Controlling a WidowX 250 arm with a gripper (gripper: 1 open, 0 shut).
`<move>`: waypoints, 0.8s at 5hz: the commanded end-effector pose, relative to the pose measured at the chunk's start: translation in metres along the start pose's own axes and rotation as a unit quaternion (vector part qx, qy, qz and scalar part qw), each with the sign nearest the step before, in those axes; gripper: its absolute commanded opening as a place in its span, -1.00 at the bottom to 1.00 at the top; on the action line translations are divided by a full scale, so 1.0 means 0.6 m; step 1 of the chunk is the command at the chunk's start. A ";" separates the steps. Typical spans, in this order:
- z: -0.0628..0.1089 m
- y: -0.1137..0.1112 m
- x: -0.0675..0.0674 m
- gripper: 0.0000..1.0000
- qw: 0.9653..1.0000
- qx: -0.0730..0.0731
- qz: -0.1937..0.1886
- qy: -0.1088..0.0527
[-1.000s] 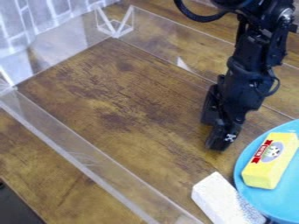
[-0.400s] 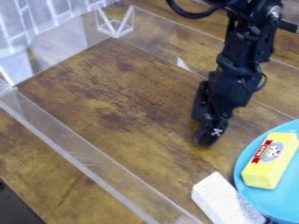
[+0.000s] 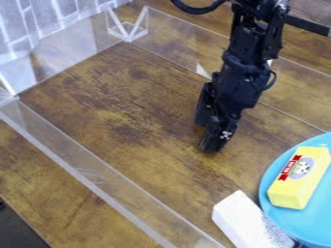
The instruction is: Put the yellow block in the blue tray
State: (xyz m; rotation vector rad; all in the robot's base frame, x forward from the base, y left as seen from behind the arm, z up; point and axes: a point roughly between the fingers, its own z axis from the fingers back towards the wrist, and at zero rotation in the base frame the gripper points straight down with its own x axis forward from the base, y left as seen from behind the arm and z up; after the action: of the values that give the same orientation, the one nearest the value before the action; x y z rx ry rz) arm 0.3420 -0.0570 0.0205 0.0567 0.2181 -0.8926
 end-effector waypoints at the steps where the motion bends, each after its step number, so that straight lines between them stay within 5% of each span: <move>1: -0.001 0.017 -0.025 -1.00 0.999 -0.004 0.037 -0.009; 4: 0.017 0.021 -0.062 -1.00 0.996 -0.008 0.087 -0.006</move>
State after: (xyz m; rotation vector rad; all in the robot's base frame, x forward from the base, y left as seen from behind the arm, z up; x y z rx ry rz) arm 0.3288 -0.0287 0.0198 0.0424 0.2628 -0.7411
